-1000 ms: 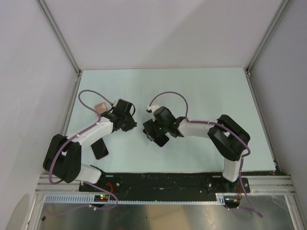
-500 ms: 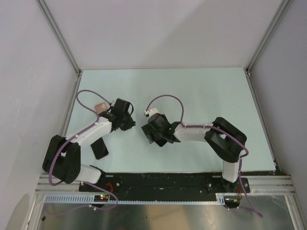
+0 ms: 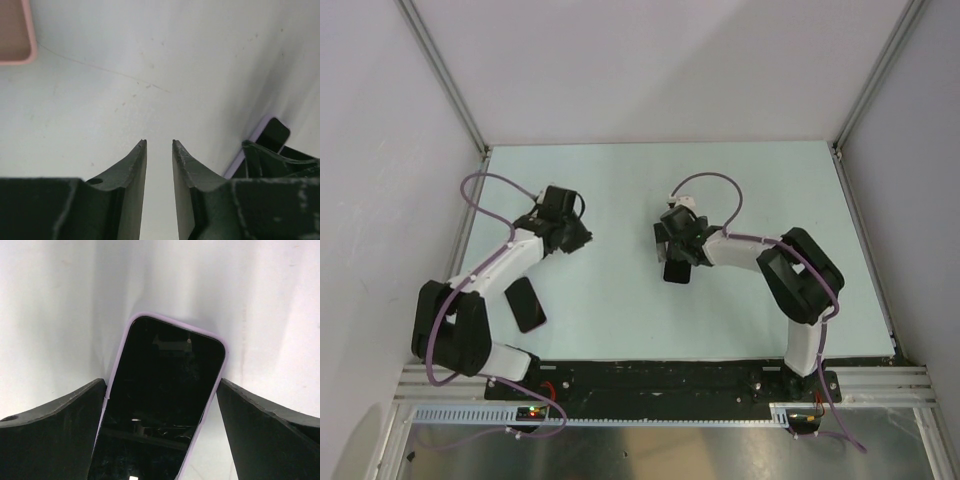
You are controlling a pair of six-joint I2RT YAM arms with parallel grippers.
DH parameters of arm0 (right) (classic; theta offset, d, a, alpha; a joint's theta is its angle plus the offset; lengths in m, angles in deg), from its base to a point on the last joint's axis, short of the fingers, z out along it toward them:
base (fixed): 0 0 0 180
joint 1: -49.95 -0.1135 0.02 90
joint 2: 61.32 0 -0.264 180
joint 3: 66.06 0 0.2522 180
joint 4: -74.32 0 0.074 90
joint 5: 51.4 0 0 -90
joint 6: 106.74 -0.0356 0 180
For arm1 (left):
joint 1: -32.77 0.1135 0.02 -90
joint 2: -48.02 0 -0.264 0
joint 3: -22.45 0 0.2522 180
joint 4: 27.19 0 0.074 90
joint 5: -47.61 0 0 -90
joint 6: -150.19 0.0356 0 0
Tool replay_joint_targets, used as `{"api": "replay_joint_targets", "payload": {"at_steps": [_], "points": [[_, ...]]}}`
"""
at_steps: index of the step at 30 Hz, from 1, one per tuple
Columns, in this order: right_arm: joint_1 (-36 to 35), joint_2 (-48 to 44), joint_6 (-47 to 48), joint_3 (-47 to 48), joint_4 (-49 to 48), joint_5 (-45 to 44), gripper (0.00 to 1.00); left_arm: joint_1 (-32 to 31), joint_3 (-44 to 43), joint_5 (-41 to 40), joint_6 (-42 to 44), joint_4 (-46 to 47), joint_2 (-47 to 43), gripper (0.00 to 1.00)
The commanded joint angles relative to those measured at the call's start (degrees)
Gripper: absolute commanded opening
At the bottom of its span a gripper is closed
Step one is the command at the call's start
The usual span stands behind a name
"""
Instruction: Put the phone into the phone case
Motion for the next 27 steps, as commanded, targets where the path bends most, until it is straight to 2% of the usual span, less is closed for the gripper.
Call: {"api": "replay_joint_targets", "payload": {"at_steps": [1,5,6,8,10,12,14,16,18,21,27], "points": [[3.38,3.89,0.23,-0.76,11.83,-5.49,0.96,3.25,-3.40,-1.31,3.31,-2.01,1.73,0.32],[4.09,4.92,0.67,1.48,12.52,-5.61,0.96,7.02,-4.04,-1.78,5.21,-3.16,2.26,0.35],[4.46,5.25,1.06,2.30,12.46,-5.28,0.94,8.31,-4.15,-1.90,5.80,-3.47,2.40,0.36],[5.22,5.82,2.11,3.88,12.86,-4.92,0.81,10.59,-4.47,-2.65,7.17,-3.93,2.86,0.39],[5.93,5.53,3.09,5.42,13.57,-4.94,0.90,12.53,-5.11,-3.87,8.34,-4.90,3.68,0.43],[6.64,4.66,4.00,6.68,14.19,-3.91,0.97,14.05,-5.77,-5.04,9.40,-5.40,4.46,0.55],[7.65,3.81,4.29,7.83,14.58,-1.79,0.99,15.57,-7.01,-6.49,10.11,-6.06,5.47,0.65],[8.08,2.89,4.06,8.71,14.82,-0.97,0.99,16.96,-8.75,-9.25,10.73,-7.27,6.82,0.69],[8.17,1.41,3.56,9.37,14.92,-1.05,0.99,19.42,-10.39,-10.80,10.86,-8.48,8.36,0.69],[8.24,-1.24,2.84,10.09,14.86,-0.97,0.99,24.32,-11.84,-11.46,11.10,-9.17,10.95,0.64],[8.85,-1.25,3.39,12.95,16.46,2.33,0.99,26.91,-16.19,-9.16,14.35,-9.74,20.19,0.59]]}}
